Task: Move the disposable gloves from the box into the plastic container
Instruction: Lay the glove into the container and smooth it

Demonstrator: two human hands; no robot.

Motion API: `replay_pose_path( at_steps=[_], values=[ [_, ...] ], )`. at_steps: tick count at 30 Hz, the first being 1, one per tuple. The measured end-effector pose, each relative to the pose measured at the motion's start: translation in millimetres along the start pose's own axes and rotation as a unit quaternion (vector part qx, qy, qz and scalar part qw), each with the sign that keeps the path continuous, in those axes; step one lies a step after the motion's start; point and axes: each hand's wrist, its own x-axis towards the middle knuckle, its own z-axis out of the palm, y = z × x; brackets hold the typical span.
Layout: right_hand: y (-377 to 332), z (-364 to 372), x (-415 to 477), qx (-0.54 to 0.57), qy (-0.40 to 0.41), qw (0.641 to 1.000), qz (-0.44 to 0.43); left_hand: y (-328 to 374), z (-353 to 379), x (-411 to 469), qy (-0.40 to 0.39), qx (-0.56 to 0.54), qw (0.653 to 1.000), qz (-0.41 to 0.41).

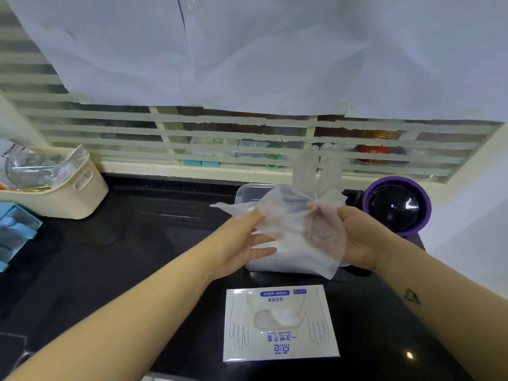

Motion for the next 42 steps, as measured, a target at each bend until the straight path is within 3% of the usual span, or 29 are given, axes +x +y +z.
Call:
replay_pose_path(
  at_steps=[6,10,16,20,24,26,29,32,34,36,39,42],
  values=[
    [11,-6,17,0.051,-0.037,0.998,0.005,15,15,23,0.025,-0.154,0.988,-0.018],
    [4,-20,26,0.073,0.024,0.997,0.005,23,12,36,0.089,-0.232,0.968,-0.033],
    [-5,-14,31,-0.055,0.044,0.997,-0.035,23,14,45,0.110,-0.268,0.956,-0.048],
    [-15,-7,38,-0.066,0.045,0.992,-0.098,17,5,51,0.129,-0.283,0.949,-0.045],
    [-58,-9,31,-0.130,0.077,0.964,-0.217,22,-26,52,0.234,-0.302,0.924,-0.010],
    [-74,-3,24,-0.240,0.099,0.904,-0.340,23,-31,49,0.251,-0.278,0.927,-0.002],
    [-79,18,10,-0.472,0.055,0.721,-0.505,32,-13,44,0.123,-0.231,0.965,-0.022],
    [-64,32,6,-0.682,-0.069,0.544,-0.483,34,0,45,-0.015,-0.219,0.974,-0.057],
    [-50,24,13,-0.774,-0.121,0.418,-0.460,34,-4,47,-0.086,-0.253,0.961,-0.067],
    [-41,11,17,-0.811,-0.144,0.356,-0.441,31,-10,47,-0.115,-0.297,0.945,-0.081],
    [-36,-3,23,-0.851,-0.138,0.289,-0.415,24,-18,50,-0.085,-0.251,0.963,-0.047],
    [-34,-12,34,-0.876,-0.135,0.264,-0.380,22,-17,53,-0.039,-0.246,0.968,-0.029]
  ],
)
